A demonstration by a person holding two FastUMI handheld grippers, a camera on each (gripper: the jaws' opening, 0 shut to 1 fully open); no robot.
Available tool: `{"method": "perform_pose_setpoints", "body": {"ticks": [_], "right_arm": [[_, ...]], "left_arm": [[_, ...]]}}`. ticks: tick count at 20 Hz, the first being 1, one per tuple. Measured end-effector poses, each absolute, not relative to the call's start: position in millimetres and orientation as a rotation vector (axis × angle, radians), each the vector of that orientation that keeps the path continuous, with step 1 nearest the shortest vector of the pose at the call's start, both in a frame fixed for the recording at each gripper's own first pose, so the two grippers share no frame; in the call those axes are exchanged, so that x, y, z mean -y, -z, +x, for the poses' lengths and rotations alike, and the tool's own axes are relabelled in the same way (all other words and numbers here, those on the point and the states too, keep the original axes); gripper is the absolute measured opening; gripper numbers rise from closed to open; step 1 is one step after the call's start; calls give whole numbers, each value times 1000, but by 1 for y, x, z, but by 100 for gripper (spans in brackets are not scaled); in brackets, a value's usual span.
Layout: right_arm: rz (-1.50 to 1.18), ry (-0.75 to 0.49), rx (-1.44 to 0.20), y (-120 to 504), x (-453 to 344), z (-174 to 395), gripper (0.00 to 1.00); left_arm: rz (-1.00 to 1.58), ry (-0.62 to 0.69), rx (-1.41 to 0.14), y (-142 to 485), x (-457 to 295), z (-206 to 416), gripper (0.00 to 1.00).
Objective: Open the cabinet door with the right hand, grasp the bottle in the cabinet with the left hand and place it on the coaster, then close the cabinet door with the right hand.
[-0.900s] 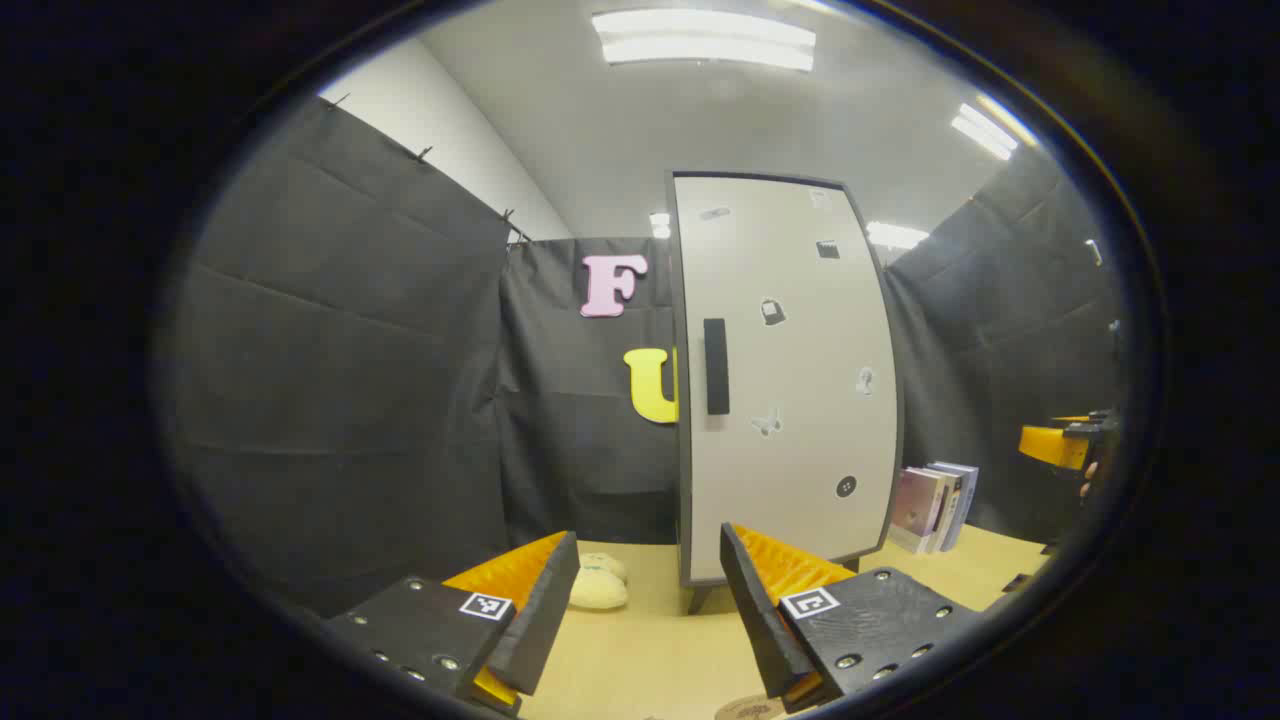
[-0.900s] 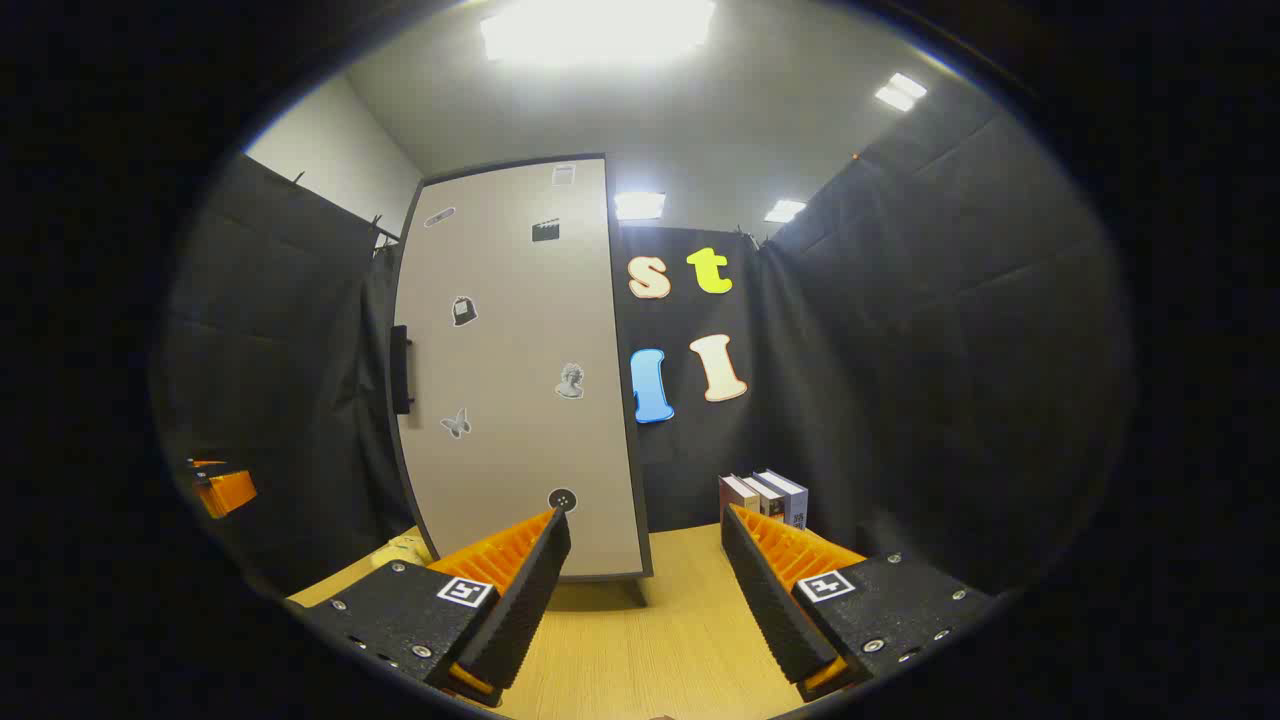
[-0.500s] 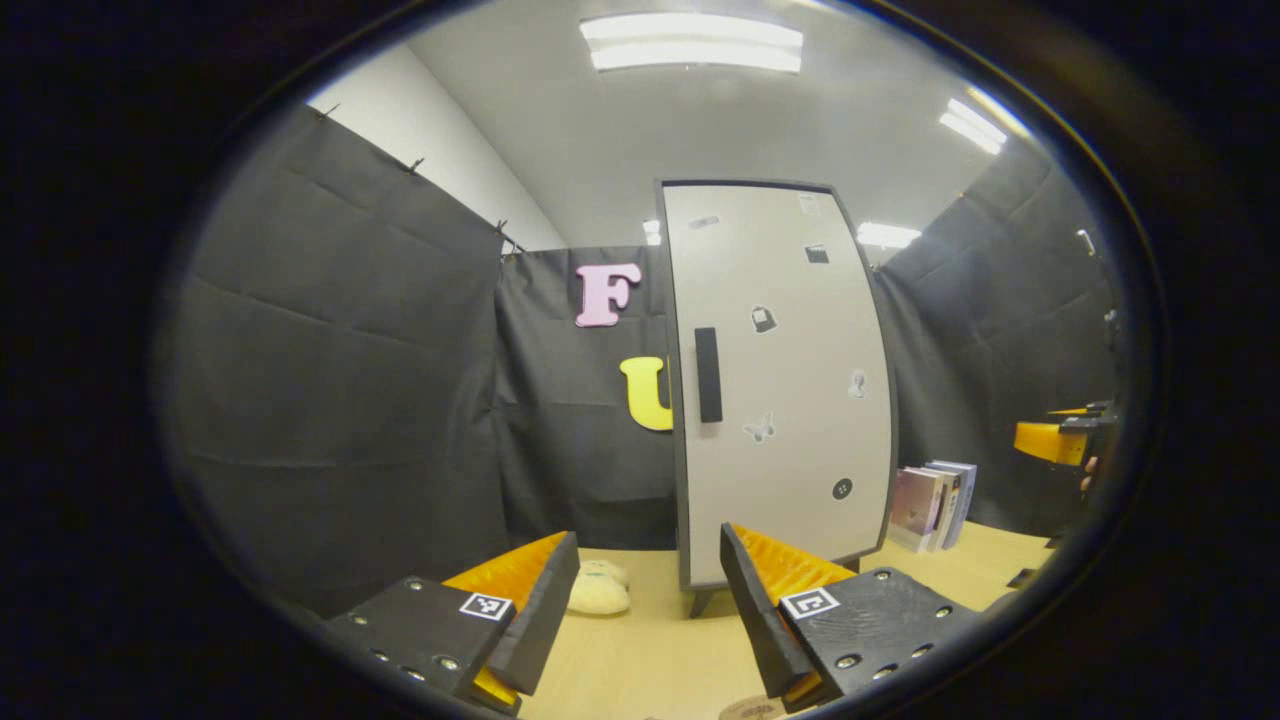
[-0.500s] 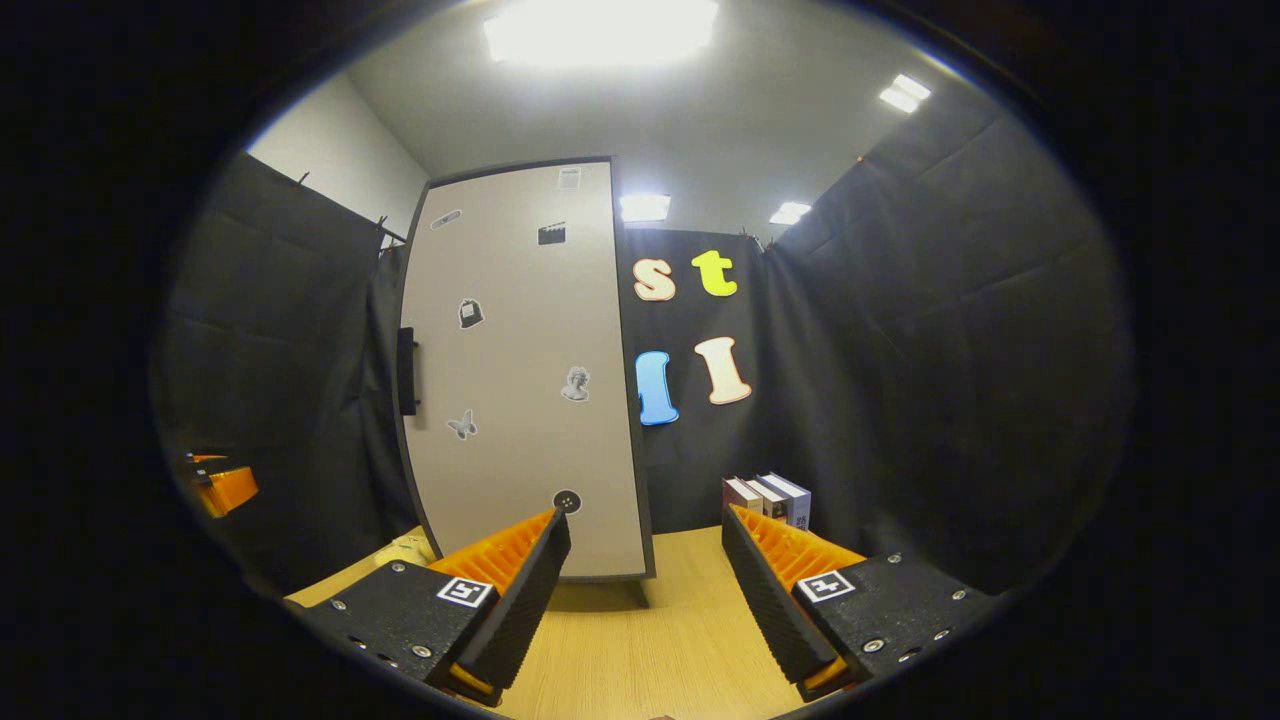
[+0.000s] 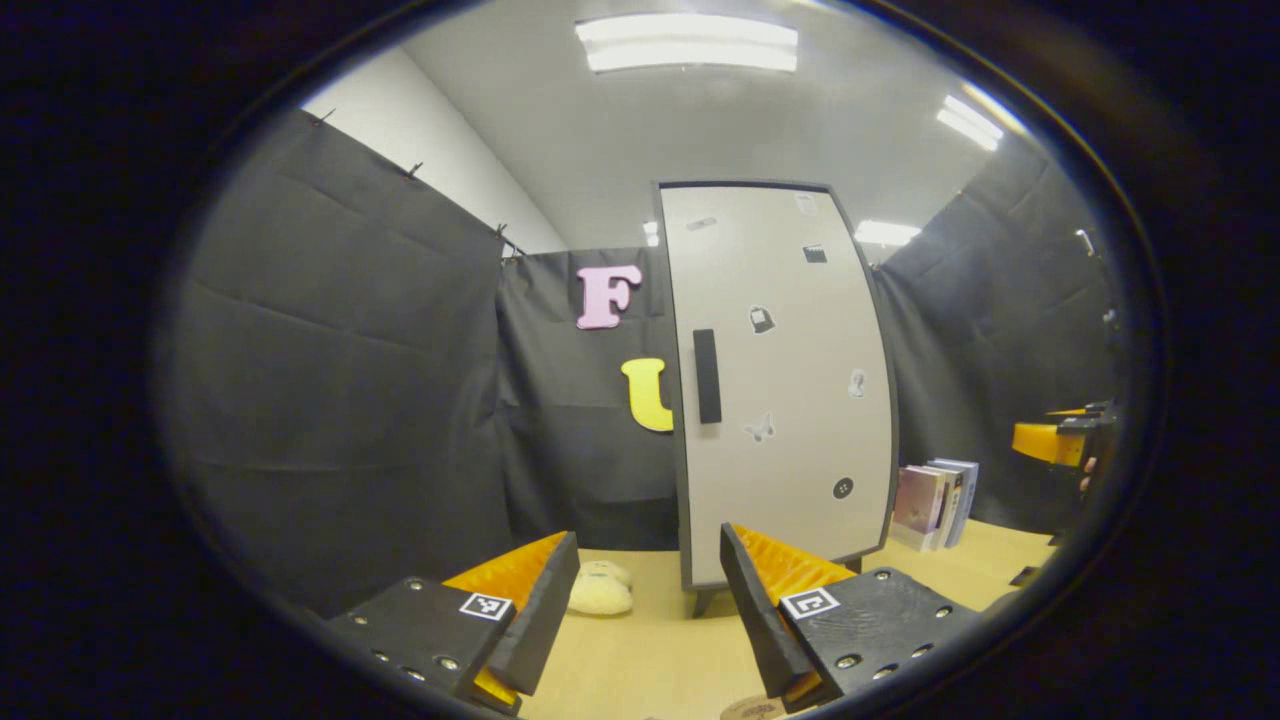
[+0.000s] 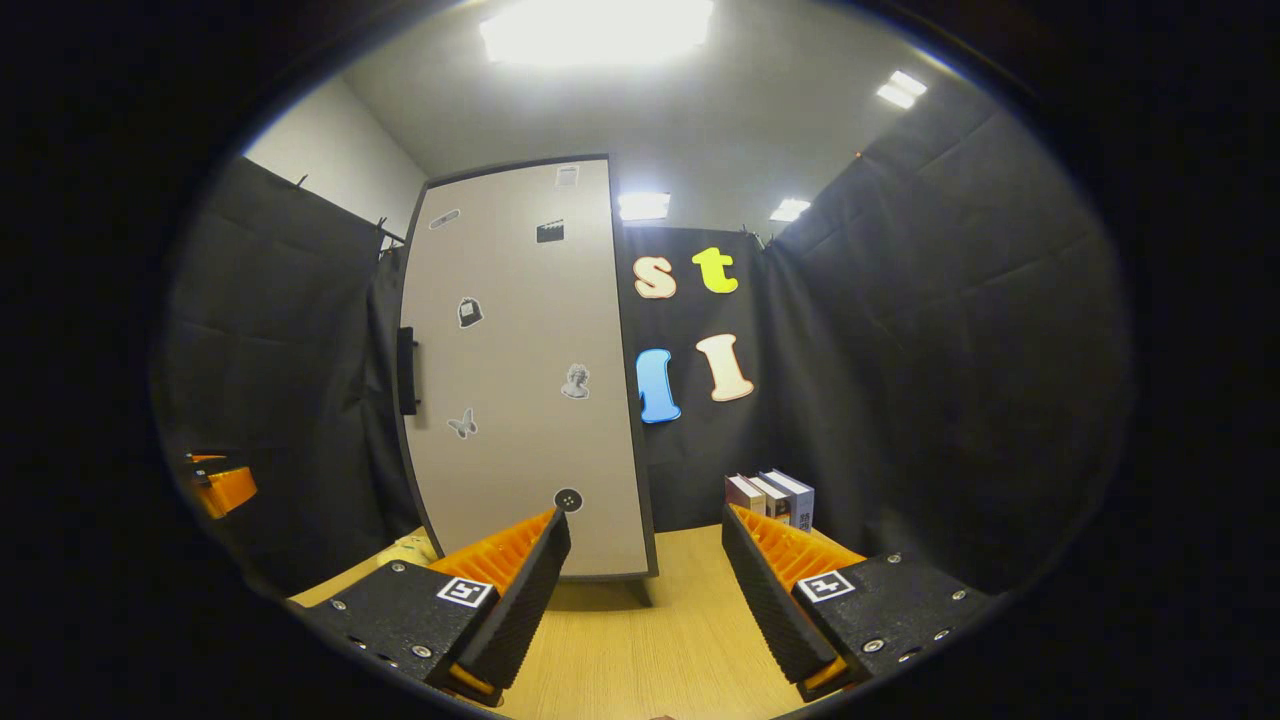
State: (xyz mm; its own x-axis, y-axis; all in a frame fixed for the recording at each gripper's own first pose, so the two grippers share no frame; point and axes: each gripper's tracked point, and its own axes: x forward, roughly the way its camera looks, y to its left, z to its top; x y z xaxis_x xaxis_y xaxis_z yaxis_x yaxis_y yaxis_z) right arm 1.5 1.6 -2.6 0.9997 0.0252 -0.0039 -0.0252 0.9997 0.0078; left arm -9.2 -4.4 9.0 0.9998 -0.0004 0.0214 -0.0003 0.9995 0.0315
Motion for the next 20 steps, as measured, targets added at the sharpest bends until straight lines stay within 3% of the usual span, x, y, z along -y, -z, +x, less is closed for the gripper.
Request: {"method": "perform_pose_setpoints", "body": {"ticks": [3,4,5,6,10,12,13,20], "right_arm": [[16,-35,1,-2,-5,8,94],[18,-42,6,-4,-8,12,94],[19,-52,10,-7,-14,16,94],[20,-62,13,-10,-19,20,94],[24,-111,26,-22,-48,38,94],[23,-142,39,-30,-66,47,94],[22,-158,44,-33,-75,52,94],[22,-241,85,-62,-136,85,94]], "left_arm": [[26,-4,21,-10,2,-11,86],[26,-9,22,-10,0,-12,81],[30,-17,24,-11,-3,-14,86],[36,-27,26,-12,-6,-17,81],[44,-75,27,-16,-36,-33,81],[43,-103,23,-14,-50,-40,86],[46,-118,18,-14,-57,-45,81],[63,-231,-6,-9,-109,-76,81]]}}
